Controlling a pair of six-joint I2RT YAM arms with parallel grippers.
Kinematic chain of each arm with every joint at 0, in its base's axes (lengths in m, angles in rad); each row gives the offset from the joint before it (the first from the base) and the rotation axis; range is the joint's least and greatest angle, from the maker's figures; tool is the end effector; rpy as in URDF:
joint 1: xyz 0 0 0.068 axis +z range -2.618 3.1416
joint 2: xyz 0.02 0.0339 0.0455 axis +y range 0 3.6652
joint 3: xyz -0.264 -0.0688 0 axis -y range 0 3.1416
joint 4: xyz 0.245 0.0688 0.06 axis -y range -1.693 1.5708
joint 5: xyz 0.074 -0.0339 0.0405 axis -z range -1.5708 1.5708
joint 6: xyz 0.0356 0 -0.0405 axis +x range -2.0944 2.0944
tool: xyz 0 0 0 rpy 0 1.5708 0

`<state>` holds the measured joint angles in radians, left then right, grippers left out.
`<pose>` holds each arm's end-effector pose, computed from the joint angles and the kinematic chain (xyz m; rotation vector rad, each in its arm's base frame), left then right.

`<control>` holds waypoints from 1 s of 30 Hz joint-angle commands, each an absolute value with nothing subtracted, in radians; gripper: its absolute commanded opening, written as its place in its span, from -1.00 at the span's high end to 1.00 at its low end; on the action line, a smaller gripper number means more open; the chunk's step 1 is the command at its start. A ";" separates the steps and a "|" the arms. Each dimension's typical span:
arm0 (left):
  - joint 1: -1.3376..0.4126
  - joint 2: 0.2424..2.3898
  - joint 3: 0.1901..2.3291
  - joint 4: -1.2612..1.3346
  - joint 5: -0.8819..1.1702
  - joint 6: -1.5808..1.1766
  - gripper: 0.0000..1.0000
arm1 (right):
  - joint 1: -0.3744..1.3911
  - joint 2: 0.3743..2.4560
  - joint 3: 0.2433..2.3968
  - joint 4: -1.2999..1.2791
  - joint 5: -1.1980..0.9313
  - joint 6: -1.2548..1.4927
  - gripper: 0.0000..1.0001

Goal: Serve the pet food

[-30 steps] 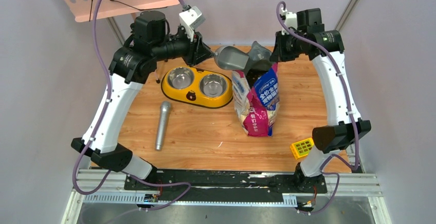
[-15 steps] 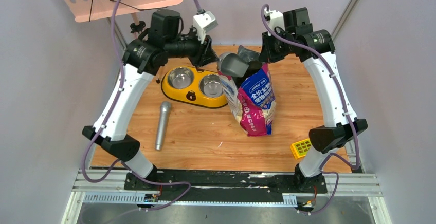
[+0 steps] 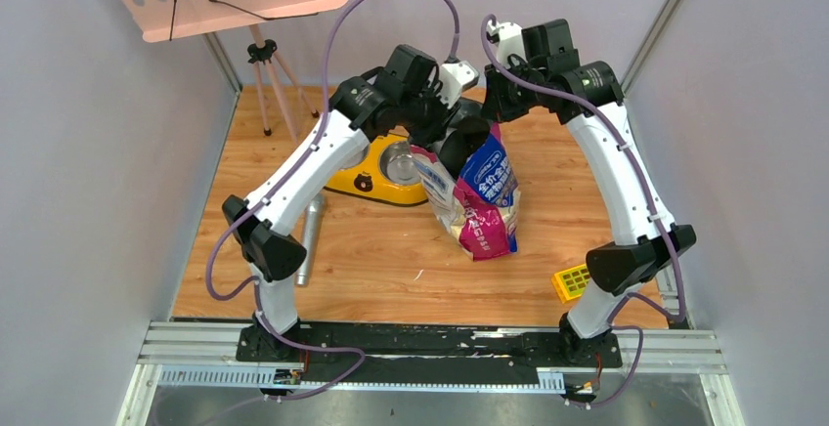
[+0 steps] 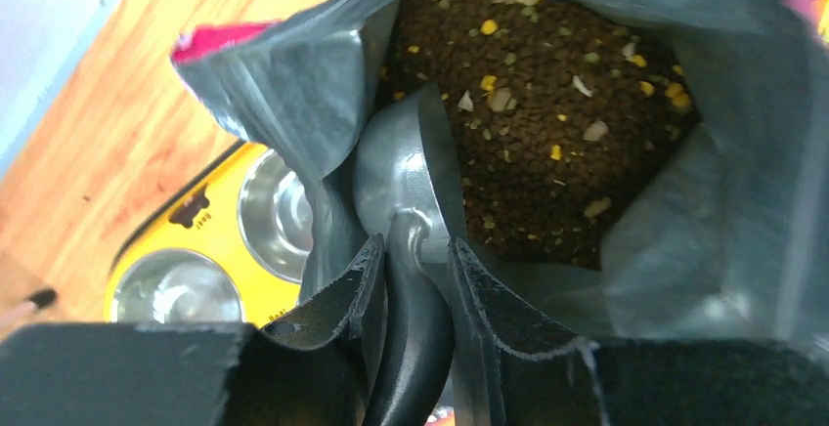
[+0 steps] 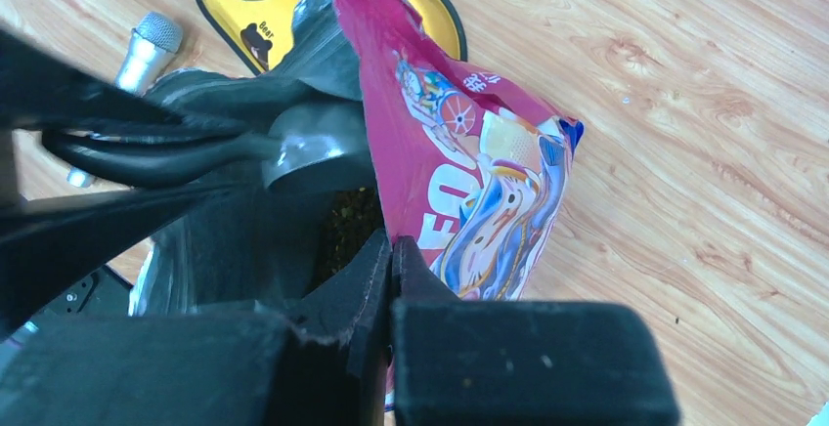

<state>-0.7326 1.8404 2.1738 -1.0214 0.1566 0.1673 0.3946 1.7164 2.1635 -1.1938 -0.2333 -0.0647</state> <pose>0.2836 -0.2626 0.4355 1.0732 2.0267 -0.4747 0.3043 0.1356 0.4609 -0.6465 2.2413 0.4365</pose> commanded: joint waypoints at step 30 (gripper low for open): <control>-0.731 2.030 2.265 -0.898 0.709 -0.185 1.00 | 0.217 1.463 1.768 -0.948 -0.270 0.069 1.00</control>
